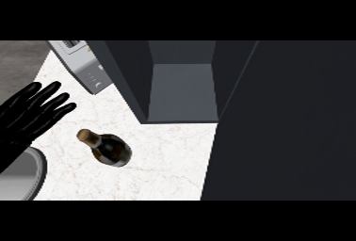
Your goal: Pick up the wine, place it into the cabinet and close the cabinet
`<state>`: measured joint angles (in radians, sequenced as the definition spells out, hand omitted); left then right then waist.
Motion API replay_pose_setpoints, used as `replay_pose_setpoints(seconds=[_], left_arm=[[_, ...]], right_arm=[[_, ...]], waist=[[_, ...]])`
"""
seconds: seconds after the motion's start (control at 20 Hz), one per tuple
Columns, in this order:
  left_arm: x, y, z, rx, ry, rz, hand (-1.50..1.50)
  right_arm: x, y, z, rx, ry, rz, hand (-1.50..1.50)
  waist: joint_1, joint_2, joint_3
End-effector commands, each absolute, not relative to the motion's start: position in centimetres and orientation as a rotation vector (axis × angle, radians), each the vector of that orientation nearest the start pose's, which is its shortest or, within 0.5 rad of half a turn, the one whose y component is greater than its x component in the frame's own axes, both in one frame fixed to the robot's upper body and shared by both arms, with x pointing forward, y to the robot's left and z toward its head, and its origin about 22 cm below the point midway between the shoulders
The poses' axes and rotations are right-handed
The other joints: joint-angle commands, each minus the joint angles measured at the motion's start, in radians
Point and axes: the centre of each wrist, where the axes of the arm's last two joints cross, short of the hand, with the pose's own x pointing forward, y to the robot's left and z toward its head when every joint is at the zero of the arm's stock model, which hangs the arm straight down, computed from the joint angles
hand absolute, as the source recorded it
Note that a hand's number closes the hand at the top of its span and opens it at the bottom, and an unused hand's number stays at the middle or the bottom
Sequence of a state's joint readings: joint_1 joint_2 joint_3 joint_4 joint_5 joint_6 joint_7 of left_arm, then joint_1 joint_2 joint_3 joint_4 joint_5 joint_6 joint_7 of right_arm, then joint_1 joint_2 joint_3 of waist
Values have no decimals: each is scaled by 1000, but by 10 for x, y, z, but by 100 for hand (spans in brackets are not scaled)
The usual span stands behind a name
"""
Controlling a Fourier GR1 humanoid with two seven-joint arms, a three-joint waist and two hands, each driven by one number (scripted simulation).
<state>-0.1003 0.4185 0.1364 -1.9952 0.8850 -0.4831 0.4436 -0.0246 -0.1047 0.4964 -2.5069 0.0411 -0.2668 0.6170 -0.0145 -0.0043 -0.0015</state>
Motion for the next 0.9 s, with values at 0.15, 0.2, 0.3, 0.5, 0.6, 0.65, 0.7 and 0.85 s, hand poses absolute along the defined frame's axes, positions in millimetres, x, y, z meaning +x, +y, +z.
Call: replay_pose_setpoints(seconds=[0.15, 0.2, 0.3, 0.5, 0.6, 0.65, 0.7, 0.85], left_arm=[[239, 302, 118, -674, -1662, -444, -150], [252, 305, 117, -674, -1648, -481, -150], [254, 316, 115, -645, -1663, -458, -150], [250, 309, 84, -607, -1636, -442, -150], [262, 317, 75, -631, -1643, -455, -150], [270, 311, 63, -606, -1628, -446, -150], [255, 318, 57, -610, -1626, -454, -150], [260, 322, 59, -572, -1642, -453, -150]], right_arm=[[88, -180, 210, 270, -1946, 131, -150], [95, -181, 215, 258, -1942, 125, -150], [85, -180, 214, 284, -1940, 89, -150], [89, -177, 217, 266, -1947, 109, -150], [93, -178, 220, 276, -1930, 149, -150], [97, -175, 216, 286, -1950, 137, -150], [91, -171, 217, 279, -1954, 96, -150], [89, -173, 216, 269, -1937, 102, -150]], waist=[[-5, 0, 1], [-2, 3, 0], [-6, 0, 0], [-2, 0, -1], [-1, 3, -1], [-7, 4, 0], [-4, 0, -1], [0, 0, 0]])
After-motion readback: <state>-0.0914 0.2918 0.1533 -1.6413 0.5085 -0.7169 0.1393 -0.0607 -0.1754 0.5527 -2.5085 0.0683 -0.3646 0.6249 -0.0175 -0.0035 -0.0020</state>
